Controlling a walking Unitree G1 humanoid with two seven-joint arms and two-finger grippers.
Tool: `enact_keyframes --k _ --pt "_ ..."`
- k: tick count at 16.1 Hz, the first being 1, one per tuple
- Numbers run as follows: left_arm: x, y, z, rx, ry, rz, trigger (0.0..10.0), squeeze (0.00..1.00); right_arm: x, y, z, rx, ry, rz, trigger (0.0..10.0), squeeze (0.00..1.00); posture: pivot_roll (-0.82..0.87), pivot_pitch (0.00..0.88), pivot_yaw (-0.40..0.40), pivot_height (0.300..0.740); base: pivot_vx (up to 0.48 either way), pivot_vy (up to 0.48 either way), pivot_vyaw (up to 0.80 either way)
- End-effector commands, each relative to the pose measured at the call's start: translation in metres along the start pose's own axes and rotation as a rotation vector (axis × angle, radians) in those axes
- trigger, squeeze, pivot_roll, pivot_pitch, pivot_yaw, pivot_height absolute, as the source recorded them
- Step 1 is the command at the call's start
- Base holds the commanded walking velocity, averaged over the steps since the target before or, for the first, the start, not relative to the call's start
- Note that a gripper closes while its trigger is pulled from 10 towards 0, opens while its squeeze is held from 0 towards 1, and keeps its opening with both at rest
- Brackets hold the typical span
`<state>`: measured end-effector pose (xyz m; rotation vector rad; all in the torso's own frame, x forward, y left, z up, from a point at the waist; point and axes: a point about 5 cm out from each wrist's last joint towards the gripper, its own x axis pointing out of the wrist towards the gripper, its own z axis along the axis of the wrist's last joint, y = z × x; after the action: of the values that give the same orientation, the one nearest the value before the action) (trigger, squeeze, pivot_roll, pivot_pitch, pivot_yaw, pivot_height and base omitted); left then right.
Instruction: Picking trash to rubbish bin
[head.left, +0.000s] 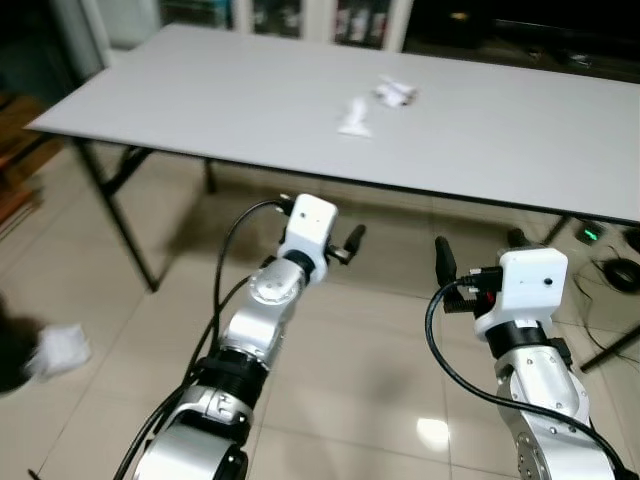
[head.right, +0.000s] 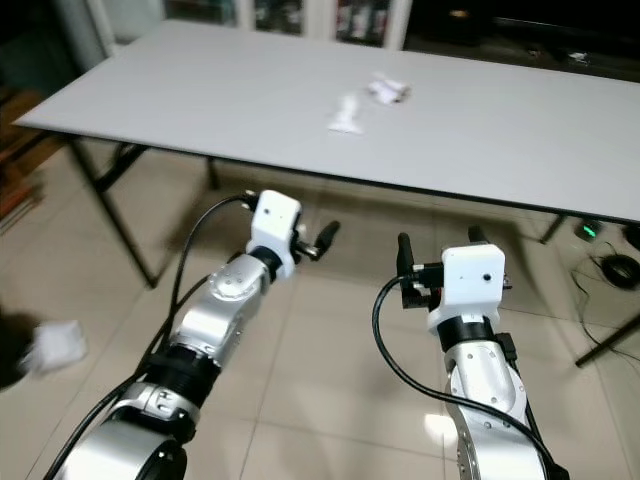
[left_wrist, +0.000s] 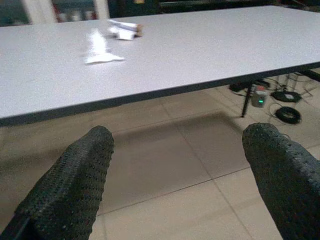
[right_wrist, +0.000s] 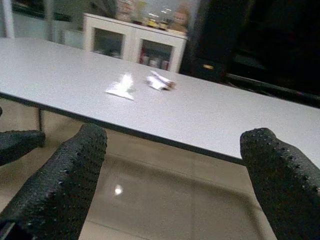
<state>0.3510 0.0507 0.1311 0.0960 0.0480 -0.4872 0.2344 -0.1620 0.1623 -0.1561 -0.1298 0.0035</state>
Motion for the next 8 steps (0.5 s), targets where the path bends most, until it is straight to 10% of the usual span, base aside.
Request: enact_keyframes --k 1,8 --pt "0.0026 -0.0104 0.0034 0.001 -0.012 -0.034 10.0 0.00 -0.0011 -0.0037 0.0027 -0.028 -0.005 -0.005 10.0 0.00 0.06 0.050 -0.055 0.740 0.480 0.000 0.00" --pt "0.0025 -0.0089 0.0036 0.008 -0.014 -0.029 10.0 0.00 0.0000 -0.0017 0.0020 -0.024 -0.004 -0.003 10.0 0.00 0.06 0.050 -0.052 0.740 0.480 0.000 0.56"
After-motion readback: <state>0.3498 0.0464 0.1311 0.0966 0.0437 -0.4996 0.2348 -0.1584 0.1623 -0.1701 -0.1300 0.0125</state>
